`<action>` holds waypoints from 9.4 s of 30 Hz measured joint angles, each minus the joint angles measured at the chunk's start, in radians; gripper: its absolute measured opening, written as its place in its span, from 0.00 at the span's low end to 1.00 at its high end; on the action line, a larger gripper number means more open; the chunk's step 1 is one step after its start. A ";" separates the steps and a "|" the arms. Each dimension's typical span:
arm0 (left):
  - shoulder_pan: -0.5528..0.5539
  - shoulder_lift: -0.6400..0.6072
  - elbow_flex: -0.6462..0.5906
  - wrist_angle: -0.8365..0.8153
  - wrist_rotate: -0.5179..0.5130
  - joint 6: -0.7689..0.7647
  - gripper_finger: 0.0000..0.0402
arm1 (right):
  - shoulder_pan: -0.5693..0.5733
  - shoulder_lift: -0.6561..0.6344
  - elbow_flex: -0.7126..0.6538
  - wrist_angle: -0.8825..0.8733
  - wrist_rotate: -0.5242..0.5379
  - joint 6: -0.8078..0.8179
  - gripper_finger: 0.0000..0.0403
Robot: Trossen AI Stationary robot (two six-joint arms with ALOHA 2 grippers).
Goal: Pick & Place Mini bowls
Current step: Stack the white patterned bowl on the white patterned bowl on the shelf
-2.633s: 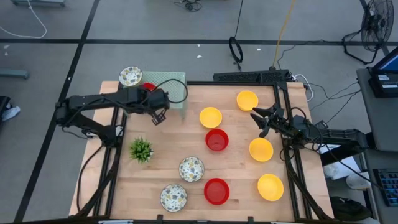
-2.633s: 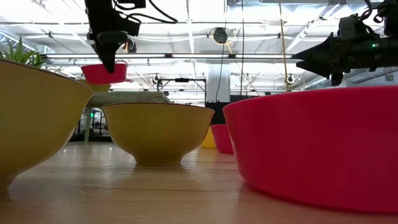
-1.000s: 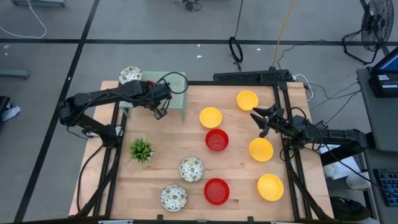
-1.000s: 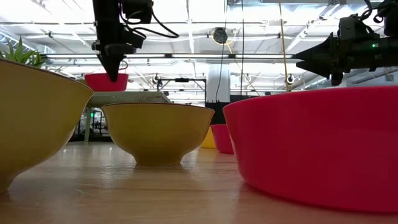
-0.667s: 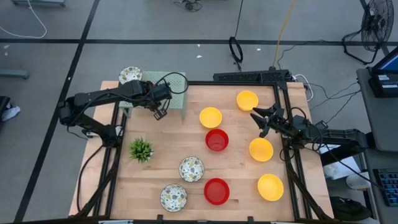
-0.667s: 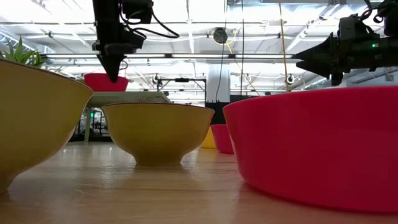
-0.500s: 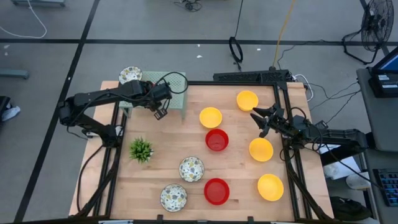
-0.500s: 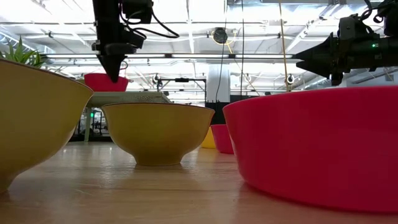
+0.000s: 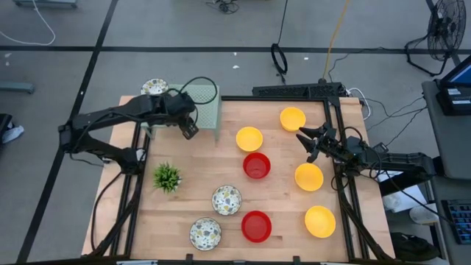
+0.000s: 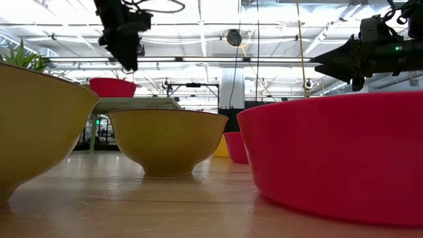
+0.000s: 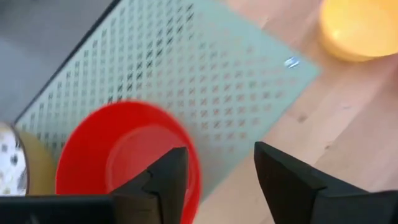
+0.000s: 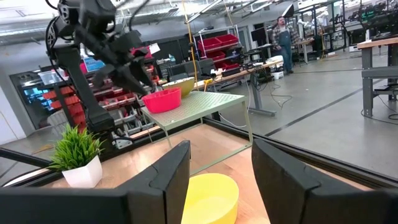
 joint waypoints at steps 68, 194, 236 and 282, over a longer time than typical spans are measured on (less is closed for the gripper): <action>-0.833 0.245 -0.403 0.898 0.158 0.574 0.48 | 0.000 0.000 0.000 0.000 0.000 0.000 0.40; 0.396 -0.029 -0.031 0.009 -0.164 0.205 0.02 | 0.000 0.000 0.000 0.000 0.000 0.000 0.40; 0.449 -0.029 -0.032 -0.036 -0.107 0.222 0.02 | 0.000 0.000 0.000 0.000 0.000 0.000 0.40; 0.496 -0.030 -0.043 0.018 -0.053 0.229 0.03 | 0.000 0.000 0.000 0.000 0.000 0.000 0.40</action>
